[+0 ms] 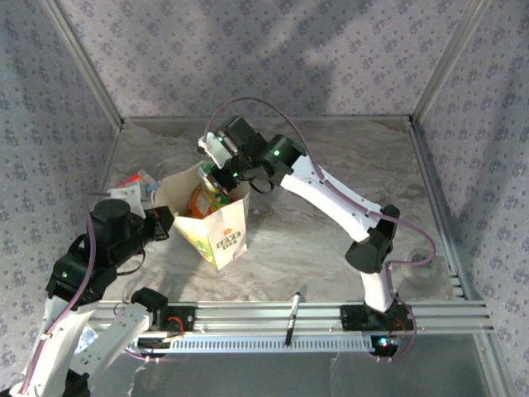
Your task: Place the snacks into the paper bag
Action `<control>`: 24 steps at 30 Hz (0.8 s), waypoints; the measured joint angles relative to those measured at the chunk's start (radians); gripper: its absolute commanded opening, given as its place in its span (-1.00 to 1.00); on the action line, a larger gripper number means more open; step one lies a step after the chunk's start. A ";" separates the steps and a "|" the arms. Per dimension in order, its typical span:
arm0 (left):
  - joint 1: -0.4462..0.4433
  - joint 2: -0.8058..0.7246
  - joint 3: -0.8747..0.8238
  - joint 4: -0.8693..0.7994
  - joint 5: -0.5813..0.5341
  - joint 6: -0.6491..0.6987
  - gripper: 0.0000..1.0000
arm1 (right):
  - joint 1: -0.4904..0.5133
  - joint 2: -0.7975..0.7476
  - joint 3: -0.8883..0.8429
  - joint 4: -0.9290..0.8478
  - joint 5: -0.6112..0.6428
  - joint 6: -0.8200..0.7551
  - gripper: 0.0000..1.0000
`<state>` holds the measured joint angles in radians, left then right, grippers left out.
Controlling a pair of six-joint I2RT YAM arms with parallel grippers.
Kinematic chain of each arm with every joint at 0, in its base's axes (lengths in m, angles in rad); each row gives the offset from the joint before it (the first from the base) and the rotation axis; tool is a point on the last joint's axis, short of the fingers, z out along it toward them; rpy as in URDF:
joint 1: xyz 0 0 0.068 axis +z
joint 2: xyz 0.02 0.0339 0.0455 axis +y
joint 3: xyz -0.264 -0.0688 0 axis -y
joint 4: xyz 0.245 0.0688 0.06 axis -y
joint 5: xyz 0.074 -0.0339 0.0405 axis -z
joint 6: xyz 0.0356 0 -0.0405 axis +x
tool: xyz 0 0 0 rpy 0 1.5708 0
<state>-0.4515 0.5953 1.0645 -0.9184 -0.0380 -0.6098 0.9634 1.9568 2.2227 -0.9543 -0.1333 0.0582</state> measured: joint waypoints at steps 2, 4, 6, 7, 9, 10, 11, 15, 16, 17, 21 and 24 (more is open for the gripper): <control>0.000 0.000 0.000 0.000 0.000 0.000 -0.96 | 0.009 0.000 0.000 0.000 0.035 -0.006 -1.00; 0.000 0.000 0.000 0.000 0.000 0.000 -0.96 | 0.018 -0.001 0.000 0.000 0.075 -0.021 -1.00; 0.000 0.000 0.000 0.000 0.000 0.000 -0.96 | 0.026 -0.005 0.000 -0.002 0.124 -0.038 -1.00; 0.000 0.000 0.000 0.000 0.000 0.000 -0.96 | 0.030 -0.010 0.000 -0.004 0.146 -0.047 -1.00; 0.000 0.000 0.000 0.000 0.001 0.000 -0.96 | 0.037 -0.020 0.000 -0.011 0.179 -0.060 -1.00; 0.000 0.000 0.000 0.000 0.003 0.000 -0.97 | 0.041 -0.027 0.000 -0.012 0.189 -0.067 -1.00; 0.000 0.000 0.000 0.001 0.004 0.000 -0.97 | 0.047 -0.033 0.000 -0.014 0.201 -0.072 -1.00; 0.000 0.000 0.000 0.001 0.013 0.000 -0.96 | 0.075 -0.043 0.000 -0.016 0.245 -0.090 -1.00; 0.000 0.000 0.000 0.001 0.015 0.000 -0.96 | 0.084 -0.043 0.000 -0.016 0.252 -0.095 -1.00; 0.000 0.000 0.000 0.001 0.015 0.000 -0.96 | 0.091 -0.043 0.000 -0.016 0.253 -0.098 -1.00; 0.000 0.000 0.000 0.001 0.015 0.000 -0.96 | 0.115 -0.030 0.019 -0.027 0.230 -0.100 -1.00; 0.000 -0.006 0.000 0.000 0.015 -0.001 -0.96 | 0.123 0.002 0.051 -0.038 0.169 -0.083 -0.92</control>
<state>-0.4515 0.5896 1.0645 -0.9180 -0.0227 -0.6106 1.0866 1.9591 2.2738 -0.9924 0.0353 -0.0250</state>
